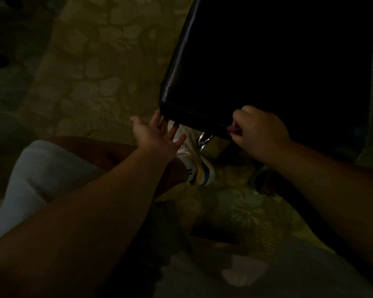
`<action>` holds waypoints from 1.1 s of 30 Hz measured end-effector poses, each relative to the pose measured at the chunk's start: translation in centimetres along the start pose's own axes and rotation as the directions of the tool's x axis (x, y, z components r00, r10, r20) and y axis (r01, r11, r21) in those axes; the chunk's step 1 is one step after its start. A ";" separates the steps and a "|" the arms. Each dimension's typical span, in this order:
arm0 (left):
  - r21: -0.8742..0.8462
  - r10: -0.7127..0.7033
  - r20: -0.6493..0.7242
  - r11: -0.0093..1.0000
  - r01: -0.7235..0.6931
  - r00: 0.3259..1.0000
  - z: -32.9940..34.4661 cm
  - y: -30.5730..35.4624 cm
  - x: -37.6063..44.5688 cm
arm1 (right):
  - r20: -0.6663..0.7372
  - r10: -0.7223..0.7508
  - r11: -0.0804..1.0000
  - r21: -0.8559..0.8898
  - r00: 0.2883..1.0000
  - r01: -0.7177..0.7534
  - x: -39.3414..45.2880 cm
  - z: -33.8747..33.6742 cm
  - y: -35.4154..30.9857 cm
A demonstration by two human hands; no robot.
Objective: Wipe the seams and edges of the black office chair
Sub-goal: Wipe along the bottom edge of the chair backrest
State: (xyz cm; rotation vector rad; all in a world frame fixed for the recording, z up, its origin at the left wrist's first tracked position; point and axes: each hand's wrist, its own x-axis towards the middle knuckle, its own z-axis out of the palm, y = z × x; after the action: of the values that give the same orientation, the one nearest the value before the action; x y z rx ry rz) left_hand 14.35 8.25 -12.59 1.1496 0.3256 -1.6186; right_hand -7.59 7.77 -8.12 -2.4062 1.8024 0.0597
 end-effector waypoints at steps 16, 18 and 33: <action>0.180 0.032 -0.046 0.983 -0.023 0.998 -0.6 -0.7 -0.1 | -0.059 0.030 0.998 0.060 0.998 -0.027 -0.2 0.8 -0.5; 0.212 0.041 -0.061 0.977 -0.027 0.997 -0.6 -0.8 -0.3 | -0.069 0.083 0.995 0.067 0.994 -0.078 -0.1 0.6 -0.3; 0.304 0.107 -0.075 0.949 -0.079 0.991 0.3 -0.6 -1.2 | -0.023 0.081 0.995 0.052 0.996 -0.080 -0.2 0.0 0.1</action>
State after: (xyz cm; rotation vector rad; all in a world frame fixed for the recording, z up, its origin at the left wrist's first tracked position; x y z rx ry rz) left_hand 13.58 8.98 -11.67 1.4504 0.0801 -1.5710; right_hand -7.75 7.93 -8.14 -2.3093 1.8878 -0.0081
